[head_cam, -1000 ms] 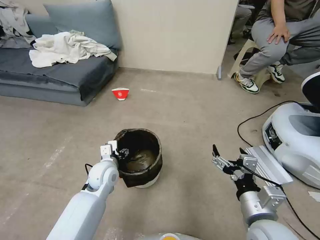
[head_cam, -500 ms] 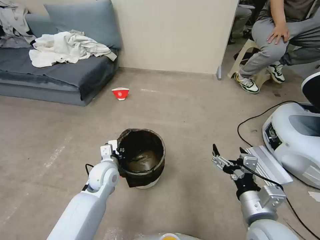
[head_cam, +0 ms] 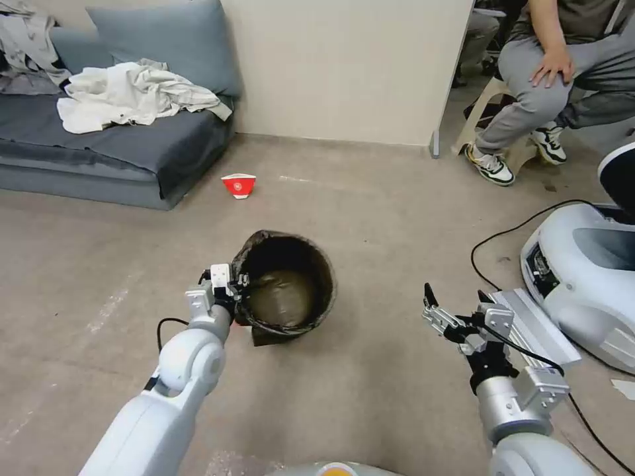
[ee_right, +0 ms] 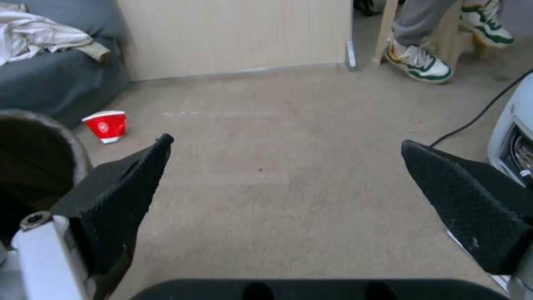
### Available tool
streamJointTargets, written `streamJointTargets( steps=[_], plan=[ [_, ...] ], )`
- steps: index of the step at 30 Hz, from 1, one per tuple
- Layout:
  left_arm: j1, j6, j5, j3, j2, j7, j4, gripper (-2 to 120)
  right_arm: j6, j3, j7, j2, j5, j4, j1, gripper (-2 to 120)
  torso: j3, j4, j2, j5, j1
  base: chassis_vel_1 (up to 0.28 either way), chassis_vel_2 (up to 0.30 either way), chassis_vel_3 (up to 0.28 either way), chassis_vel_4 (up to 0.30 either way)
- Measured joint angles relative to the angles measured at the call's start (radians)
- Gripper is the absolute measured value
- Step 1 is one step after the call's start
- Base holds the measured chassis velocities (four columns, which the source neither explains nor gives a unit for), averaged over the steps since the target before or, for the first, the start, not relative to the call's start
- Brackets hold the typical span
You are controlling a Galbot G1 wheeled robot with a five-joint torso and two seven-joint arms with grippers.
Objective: Pick up the trash can from the floor.
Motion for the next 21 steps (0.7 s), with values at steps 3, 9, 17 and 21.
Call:
streamJointTargets(
  steps=[3,9,17,21],
  plan=[
    [0.065,-0.038,-0.006,-0.039,0.006,0.065,-0.046,5,0.000,0.000,0.000,0.000,0.000,-0.002,0.003,100,0.000,0.0005,0.000,0.0001,0.000,0.000,0.000,0.000,0.000],
    [0.160,-0.140,-0.020,-0.112,0.013,0.203,-0.108,5,0.001,-0.001,0.001,0.000,-0.001,-0.002,0.004,100,0.000,0.0003,0.000,0.0000,0.000,0.000,0.000,0.000,0.000],
    [0.155,-0.150,-0.025,-0.114,0.012,0.210,-0.112,5,0.001,-0.001,0.003,0.005,-0.002,0.006,0.001,100,0.000,0.0001,0.000,0.0000,0.000,0.000,0.000,0.000,0.000],
    [0.154,-0.147,-0.023,-0.109,0.008,0.200,-0.112,5,0.001,0.001,0.005,0.007,-0.003,0.009,-0.001,100,0.000,0.0001,0.000,0.0000,0.000,0.000,0.000,0.000,0.000]
  ],
)
